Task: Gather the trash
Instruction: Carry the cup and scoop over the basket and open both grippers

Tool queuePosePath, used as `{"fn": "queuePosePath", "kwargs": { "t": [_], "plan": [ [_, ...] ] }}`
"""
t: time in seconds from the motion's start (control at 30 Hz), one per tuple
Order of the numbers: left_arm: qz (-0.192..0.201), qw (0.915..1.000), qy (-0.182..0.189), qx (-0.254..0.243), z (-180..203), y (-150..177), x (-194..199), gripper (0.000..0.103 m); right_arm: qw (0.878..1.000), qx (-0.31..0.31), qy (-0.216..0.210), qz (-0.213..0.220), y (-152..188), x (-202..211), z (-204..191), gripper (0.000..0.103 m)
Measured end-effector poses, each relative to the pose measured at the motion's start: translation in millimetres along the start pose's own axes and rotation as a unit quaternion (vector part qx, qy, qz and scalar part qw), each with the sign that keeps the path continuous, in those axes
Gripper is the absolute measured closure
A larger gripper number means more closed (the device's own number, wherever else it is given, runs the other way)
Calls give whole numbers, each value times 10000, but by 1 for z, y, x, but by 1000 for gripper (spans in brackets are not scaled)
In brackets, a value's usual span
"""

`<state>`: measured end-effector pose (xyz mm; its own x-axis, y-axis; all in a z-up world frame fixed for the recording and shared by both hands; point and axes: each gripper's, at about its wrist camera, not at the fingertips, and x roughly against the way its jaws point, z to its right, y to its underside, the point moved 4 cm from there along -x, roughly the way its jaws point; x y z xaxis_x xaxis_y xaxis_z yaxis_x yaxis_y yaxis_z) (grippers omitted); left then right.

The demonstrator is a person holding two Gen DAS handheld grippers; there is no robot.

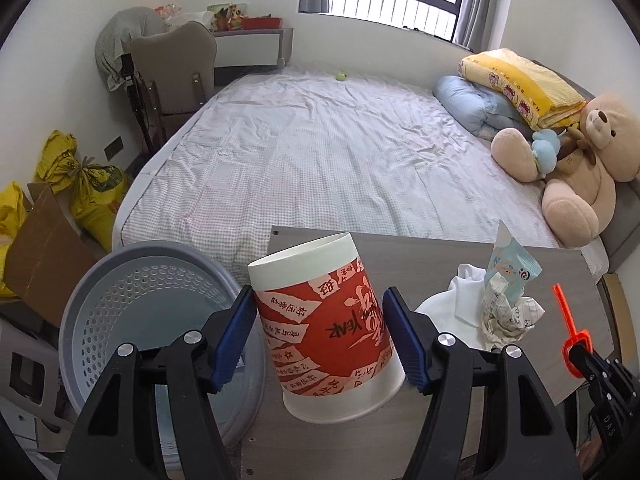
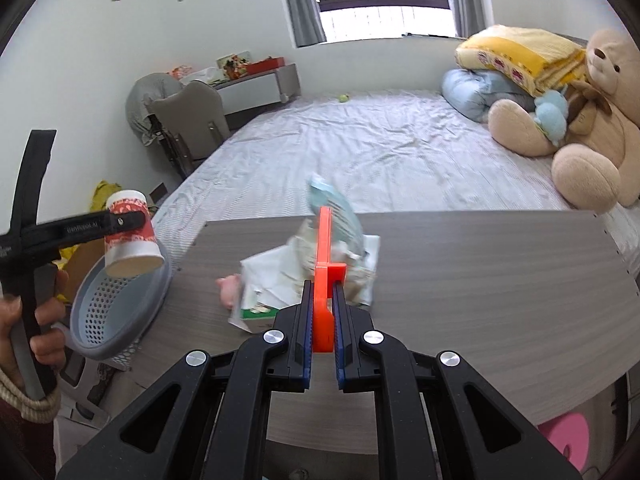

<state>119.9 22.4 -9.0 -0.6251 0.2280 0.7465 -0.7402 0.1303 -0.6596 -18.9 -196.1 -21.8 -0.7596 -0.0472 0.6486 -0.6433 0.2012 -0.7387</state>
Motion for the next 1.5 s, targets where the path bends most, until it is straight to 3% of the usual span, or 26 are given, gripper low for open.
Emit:
{"fn": "queuePosePath", "kwargs": {
  "t": [0.4,0.6,0.87,1.2,1.5],
  "plan": [
    [92,9978,-582,312,-82,39,20,40,9938,739,-815,-182,-20,-38,-109,94],
    [117,9930,-1035,561,-132,57,28,40,9854,1072,-1264,-393,-25,-68,-169,94],
    [85,9886,-1297,760,-171,77,26,40,9705,1429,-1746,-847,-16,-115,-238,94],
    [-85,9839,-1381,1131,-205,89,17,40,9543,1762,-2061,-1255,-5,-153,-283,94],
    [-43,9838,-1360,1164,-209,83,15,40,9504,1854,-2103,-1343,-4,-168,-296,94]
  ]
}}
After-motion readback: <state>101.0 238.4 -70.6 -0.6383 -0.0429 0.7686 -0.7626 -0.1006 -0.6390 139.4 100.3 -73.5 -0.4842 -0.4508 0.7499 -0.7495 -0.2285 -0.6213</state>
